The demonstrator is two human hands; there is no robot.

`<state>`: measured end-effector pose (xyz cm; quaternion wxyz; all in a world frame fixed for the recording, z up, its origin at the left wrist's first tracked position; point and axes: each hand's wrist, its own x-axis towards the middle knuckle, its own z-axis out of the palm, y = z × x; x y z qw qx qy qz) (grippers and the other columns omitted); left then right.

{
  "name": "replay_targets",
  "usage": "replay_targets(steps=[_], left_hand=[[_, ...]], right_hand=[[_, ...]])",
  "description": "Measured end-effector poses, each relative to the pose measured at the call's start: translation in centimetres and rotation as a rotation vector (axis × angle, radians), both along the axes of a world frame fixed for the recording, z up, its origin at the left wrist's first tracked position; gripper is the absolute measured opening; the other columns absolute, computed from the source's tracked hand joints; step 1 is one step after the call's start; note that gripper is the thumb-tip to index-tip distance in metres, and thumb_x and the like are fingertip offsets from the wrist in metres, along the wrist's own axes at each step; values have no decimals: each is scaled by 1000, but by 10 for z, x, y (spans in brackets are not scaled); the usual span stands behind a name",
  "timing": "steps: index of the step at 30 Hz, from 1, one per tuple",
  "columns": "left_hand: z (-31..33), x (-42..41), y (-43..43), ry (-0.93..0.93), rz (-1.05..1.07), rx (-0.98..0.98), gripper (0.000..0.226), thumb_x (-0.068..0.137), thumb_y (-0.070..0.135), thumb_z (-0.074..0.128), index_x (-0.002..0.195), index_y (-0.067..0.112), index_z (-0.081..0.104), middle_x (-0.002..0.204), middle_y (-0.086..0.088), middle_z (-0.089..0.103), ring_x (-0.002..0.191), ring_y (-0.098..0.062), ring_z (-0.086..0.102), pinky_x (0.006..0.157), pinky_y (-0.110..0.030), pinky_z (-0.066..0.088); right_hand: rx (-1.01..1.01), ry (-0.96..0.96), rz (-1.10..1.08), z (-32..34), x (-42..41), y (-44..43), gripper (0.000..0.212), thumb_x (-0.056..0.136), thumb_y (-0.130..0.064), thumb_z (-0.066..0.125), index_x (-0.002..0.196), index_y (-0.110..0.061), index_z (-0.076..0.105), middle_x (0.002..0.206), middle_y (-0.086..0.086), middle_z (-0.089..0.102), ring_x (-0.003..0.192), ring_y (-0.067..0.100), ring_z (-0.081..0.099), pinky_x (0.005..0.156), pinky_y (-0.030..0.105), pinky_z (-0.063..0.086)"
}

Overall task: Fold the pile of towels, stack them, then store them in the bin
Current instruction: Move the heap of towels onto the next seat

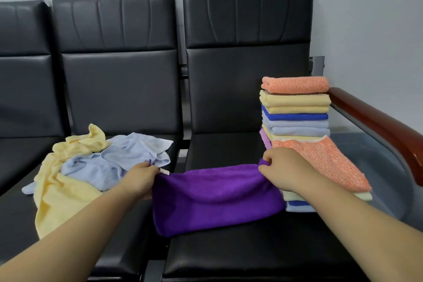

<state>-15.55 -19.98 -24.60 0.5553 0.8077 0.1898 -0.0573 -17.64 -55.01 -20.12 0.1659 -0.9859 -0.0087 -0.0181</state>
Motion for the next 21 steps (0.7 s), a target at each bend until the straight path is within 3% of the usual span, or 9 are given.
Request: replay_targets(steps=[3, 7, 9, 12, 14, 18, 21], left_hand=[[-9, 6, -4, -89, 24, 126, 40, 78, 32, 47, 99, 7, 71, 75, -1, 58, 73, -23, 51, 68, -37, 43], [-26, 22, -5, -145, 93, 131, 28, 89, 26, 43, 99, 11, 65, 102, -7, 68, 103, -30, 61, 98, -52, 48], [-31, 27, -7, -161, 123, 92, 33, 85, 30, 40, 102, 14, 64, 105, -8, 68, 104, -29, 61, 101, -53, 48], [-34, 29, -18, -166, 114, 122, 27, 95, 24, 41, 105, 13, 63, 104, -6, 66, 99, -24, 59, 93, -44, 48], [-36, 31, -22, -172, 91, 180, 25, 101, 17, 39, 104, 10, 63, 99, -6, 66, 96, -23, 60, 84, -38, 44], [-44, 40, -25, -173, 84, 236, 22, 101, 13, 38, 95, 10, 59, 90, -6, 65, 85, -20, 57, 76, -35, 38], [-48, 47, -22, -148, 43, 302, 18, 101, 14, 39, 90, 12, 53, 86, -4, 61, 80, -19, 53, 71, -36, 36]], right_hand=[[43, -55, -29, -11, 17, 10, 30, 97, -25, 57, 69, -20, 48, 65, -3, 51, 61, 12, 47, 54, 28, 34], [97, -90, -108, -25, 41, 19, 27, 102, -22, 51, 75, -18, 44, 73, 2, 54, 64, 15, 51, 54, 28, 35], [52, -82, -157, -29, 50, 27, 26, 104, -20, 48, 80, -18, 40, 74, 2, 52, 62, 14, 49, 52, 27, 32], [24, 19, -196, -39, 63, 37, 5, 106, -19, 46, 109, -15, 49, 77, 1, 52, 63, 13, 49, 50, 27, 32], [38, 111, -217, -51, 68, 40, 20, 105, -16, 46, 124, -12, 50, 81, 2, 51, 68, 15, 51, 51, 29, 34], [59, 173, -247, -67, 73, 41, 21, 103, -14, 48, 124, -10, 48, 82, 1, 49, 73, 17, 53, 59, 32, 40], [68, 172, -251, -70, 76, 40, 10, 103, -12, 49, 112, -13, 44, 87, 4, 56, 73, 18, 53, 60, 31, 40]])
